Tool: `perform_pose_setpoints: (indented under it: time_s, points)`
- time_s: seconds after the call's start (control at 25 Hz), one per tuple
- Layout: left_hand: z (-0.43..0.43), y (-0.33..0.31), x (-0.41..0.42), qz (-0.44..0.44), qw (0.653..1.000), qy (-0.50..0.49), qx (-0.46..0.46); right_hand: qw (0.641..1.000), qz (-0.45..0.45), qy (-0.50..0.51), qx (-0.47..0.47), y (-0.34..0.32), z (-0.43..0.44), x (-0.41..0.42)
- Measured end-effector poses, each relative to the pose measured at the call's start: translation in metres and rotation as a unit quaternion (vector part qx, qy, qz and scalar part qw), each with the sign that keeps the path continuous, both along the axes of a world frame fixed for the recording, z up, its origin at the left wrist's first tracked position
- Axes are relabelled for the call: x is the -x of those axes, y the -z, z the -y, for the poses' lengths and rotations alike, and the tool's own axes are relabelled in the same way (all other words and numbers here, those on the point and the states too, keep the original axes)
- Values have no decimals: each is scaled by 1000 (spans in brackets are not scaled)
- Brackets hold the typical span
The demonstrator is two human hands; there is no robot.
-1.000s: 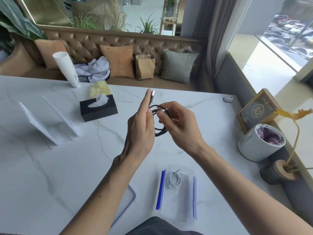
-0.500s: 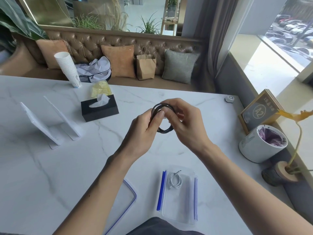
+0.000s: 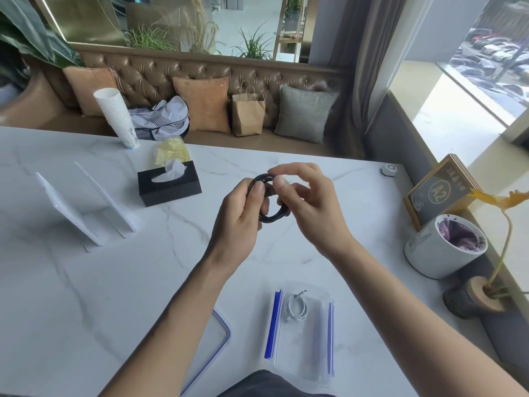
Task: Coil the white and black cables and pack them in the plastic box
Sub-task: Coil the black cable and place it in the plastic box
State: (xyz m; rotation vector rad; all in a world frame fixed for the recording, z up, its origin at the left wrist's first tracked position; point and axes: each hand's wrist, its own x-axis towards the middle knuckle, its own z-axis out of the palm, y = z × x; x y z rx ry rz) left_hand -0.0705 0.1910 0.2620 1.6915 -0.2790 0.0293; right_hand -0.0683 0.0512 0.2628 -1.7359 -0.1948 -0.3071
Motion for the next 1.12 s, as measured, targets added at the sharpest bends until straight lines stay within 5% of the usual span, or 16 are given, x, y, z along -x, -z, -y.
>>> perform_pose_setpoints:
  time_s: [0.24, 0.44, 0.64, 1.12]
  points:
    - [2, -1, 3, -99, 983, 58, 145, 959, -100, -136, -228, 5, 3, -2]
    - [5, -2, 5, -105, 980, 65, 155, 997, -8, -54, -57, 12, 0, 6]
    - [3, 1, 0, -82, 990, 26, 111, 997, 19, -36, 72, 0, 2, 11]
    - [2, 11, -2, 28, 994, 45, -92, 995, 19, 57, 75, 5, 12, 4]
